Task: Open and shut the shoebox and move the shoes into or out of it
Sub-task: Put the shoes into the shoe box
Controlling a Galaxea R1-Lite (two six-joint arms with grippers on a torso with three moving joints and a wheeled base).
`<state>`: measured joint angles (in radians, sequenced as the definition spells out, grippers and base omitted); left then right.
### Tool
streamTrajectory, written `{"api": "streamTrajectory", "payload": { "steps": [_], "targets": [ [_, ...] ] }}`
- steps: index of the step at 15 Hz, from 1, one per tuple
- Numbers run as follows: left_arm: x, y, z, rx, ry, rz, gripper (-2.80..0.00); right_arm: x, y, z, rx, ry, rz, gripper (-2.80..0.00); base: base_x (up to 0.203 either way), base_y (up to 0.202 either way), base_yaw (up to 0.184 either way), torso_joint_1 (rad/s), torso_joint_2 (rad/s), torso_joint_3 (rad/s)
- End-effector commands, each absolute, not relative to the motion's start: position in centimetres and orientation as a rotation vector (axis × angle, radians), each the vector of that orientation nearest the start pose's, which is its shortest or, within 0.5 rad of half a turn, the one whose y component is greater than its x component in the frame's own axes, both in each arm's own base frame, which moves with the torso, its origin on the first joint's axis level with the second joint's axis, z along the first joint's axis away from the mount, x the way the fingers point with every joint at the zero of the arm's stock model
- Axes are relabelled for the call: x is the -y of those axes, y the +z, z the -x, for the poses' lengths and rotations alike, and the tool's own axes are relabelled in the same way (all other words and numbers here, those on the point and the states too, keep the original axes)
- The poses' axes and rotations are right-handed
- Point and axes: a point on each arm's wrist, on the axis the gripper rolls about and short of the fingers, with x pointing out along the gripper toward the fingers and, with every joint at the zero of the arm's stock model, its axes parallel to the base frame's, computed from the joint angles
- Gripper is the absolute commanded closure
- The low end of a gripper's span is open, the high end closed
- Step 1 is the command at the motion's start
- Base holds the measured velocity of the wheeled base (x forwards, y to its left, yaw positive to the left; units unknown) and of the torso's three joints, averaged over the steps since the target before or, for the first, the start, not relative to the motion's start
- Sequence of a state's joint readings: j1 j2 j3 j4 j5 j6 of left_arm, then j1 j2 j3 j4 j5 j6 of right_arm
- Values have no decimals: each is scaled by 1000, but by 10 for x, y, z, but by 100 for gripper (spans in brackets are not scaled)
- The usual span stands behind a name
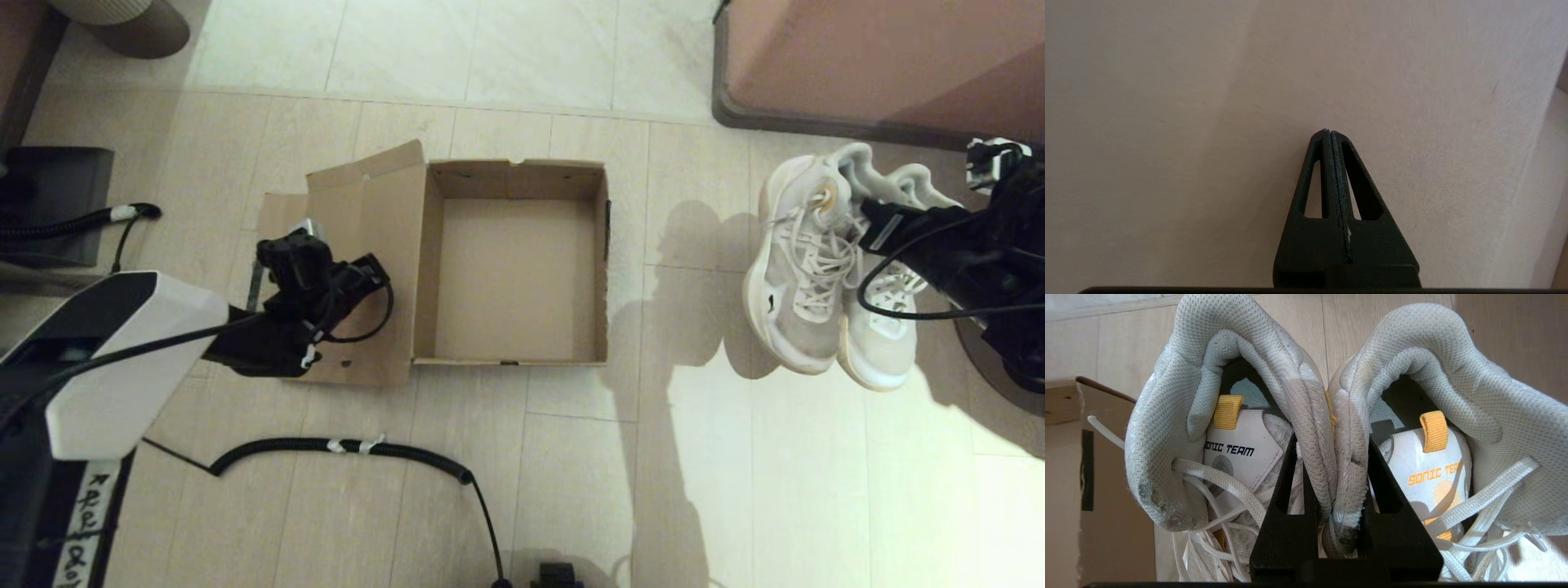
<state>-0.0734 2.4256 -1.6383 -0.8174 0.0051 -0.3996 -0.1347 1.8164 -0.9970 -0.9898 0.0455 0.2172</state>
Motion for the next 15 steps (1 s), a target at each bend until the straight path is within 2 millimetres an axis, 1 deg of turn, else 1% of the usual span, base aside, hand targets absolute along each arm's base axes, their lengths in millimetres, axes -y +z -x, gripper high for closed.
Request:
{"api": "streamTrajectory", "payload": {
  "steps": [1, 4, 6, 7, 8, 9, 12, 13, 15],
  "targets": [
    [51, 117, -510, 1, -94, 401, 0, 45, 236, -340, 192, -68, -200, 0, 0, 0, 0, 0, 0, 0],
    [78, 114, -507, -13, -141, 401, 0, 44, 240, -333, 201, -64, -199, 0, 0, 0, 0, 0, 0, 0],
    [102, 117, -503, -11, -186, 403, 0, 41, 243, -325, 204, -44, -197, 0, 0, 0, 0, 0, 0, 0],
    [110, 119, -502, -8, -200, 404, 0, 40, 246, -322, 209, -41, -196, 0, 0, 0, 0, 0, 0, 0],
    [123, 122, -499, -7, -214, 404, 0, 39, 250, -318, 220, -38, -195, 0, 0, 0, 0, 0, 0, 0],
    [131, 123, -496, -3, -214, 405, 0, 39, 253, -316, 229, -36, -194, 0, 0, 0, 0, 0, 0, 0],
    [167, 126, -484, -17, -235, 407, 0, 32, 276, -297, 273, -8, -191, 0, 0, 0, 0, 0, 0, 0],
    [178, 126, -480, -19, -242, 407, 0, 23, 281, -290, 261, 24, -201, 0, 0, 0, 0, 0, 0, 0],
    [192, 128, -474, -22, -263, 408, 0, -4, 288, -283, 232, 119, -243, 0, 0, 0, 0, 0, 0, 0]
  ]
}}
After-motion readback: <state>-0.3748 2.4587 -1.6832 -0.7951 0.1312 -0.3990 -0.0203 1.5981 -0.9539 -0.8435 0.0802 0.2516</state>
